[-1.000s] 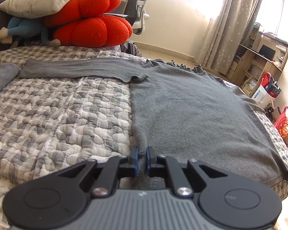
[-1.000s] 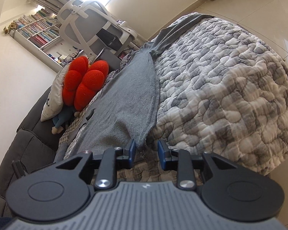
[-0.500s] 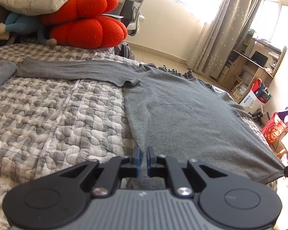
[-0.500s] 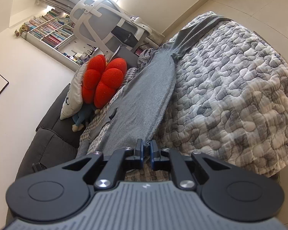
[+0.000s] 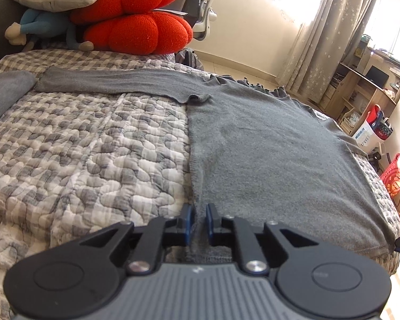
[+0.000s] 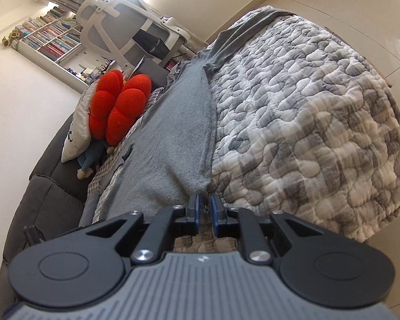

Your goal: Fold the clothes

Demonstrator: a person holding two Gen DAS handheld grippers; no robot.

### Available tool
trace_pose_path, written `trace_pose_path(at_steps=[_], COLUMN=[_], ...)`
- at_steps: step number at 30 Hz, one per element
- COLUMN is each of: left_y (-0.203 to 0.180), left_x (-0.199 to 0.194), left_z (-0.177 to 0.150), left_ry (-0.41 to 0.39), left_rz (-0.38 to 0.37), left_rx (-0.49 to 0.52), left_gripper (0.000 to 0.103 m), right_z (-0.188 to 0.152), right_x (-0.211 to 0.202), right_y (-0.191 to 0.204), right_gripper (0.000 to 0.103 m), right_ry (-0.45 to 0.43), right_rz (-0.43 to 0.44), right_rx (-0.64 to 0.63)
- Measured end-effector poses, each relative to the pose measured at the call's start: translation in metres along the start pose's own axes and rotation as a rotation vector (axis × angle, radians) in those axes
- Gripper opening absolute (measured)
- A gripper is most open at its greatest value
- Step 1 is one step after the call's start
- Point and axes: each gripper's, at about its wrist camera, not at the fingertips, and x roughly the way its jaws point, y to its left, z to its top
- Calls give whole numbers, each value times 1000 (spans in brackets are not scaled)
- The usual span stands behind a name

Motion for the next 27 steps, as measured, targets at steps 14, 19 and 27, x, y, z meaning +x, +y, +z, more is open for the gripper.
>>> trace_pose_path(at_steps=[14,19,27], left_y=[-15,-8,-1], left_x=[-12,-37,-30], left_z=[-4,4,-4], left_ry=[-37,-77,-49], left_rz=[-41,-109,-64], left_rx=[108,121,147], left_gripper=[5,4,5], right_z=[-7,3,1], right_x=[-1,-31,-19], right_y=[6,8,6], right_gripper=[11,9,10], right_ry=[-25,-78,-30], right_rz=[-6,146,29], right_rx=[-37,43,19])
